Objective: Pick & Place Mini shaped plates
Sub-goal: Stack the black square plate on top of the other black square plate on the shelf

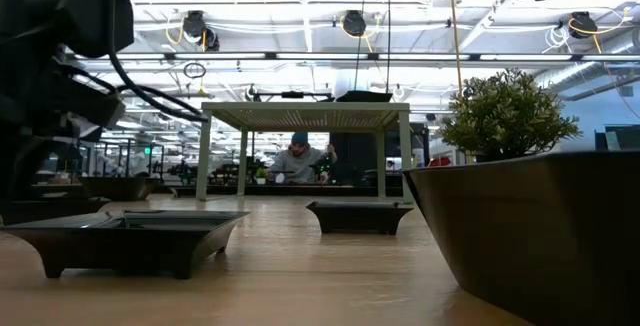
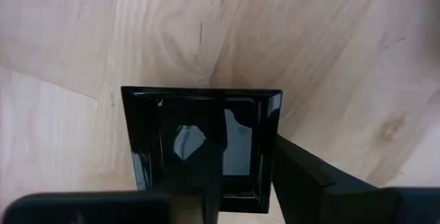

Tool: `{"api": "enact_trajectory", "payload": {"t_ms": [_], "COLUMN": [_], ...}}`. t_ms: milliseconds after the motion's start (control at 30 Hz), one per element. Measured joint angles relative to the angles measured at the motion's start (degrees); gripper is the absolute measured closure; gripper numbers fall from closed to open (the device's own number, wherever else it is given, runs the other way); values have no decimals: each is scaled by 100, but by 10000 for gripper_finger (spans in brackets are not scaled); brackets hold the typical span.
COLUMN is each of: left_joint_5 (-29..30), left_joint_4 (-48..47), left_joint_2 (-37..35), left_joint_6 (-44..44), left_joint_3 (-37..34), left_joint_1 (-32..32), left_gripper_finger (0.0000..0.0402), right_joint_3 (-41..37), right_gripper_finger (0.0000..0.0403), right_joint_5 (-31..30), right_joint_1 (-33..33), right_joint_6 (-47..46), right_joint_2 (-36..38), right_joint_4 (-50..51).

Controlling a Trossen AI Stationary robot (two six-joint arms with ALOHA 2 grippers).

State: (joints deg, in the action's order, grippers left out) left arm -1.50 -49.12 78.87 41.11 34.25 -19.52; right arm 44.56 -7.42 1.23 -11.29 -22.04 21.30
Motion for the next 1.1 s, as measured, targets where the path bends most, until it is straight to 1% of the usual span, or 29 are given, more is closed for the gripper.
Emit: {"api": "enact_trajectory", "payload": {"t_ms": [200, 333, 367, 500, 600, 700, 867, 1000, 1100], "left_joint_5": [3, 36, 44, 24, 4, 9, 7, 10, 10], "left_joint_4": [55, -134, -205, -297, -516, -813, -1150, -1068, -1048], "left_joint_2": [4, 26, 26, 25, 24, 24, 22, 22, 22], "left_joint_6": [-68, -91, -114, -464, -910, -1394, -2120, -3004, -3678], "left_joint_3": [-74, 104, 171, 531, 874, 1165, 1335, 1505, 1683], "left_joint_1": [-1, 1, 2, 3, 32, 146, 399, 575, 816], "left_gripper_finger": [336, 385, 392, 391, 397, 393, 397, 392, 397], "right_joint_3": [0, 0, 0, 0, 0, 0, 0, 0, 0], "right_gripper_finger": [298, 298, 298, 298, 298, 298, 298, 298, 298], "right_joint_5": [0, 0, 0, 0, 0, 0, 0, 0, 0], "right_joint_1": [0, 0, 0, 0, 0, 0, 0, 0, 0], "right_joint_6": [1, 2, 2, 2, 0, 0, 2, 0, 1], "right_joint_2": [0, 0, 0, 0, 0, 0, 0, 0, 0], "right_joint_4": [-2, 0, 0, -2, -2, -1, -1, -2, -2]}}
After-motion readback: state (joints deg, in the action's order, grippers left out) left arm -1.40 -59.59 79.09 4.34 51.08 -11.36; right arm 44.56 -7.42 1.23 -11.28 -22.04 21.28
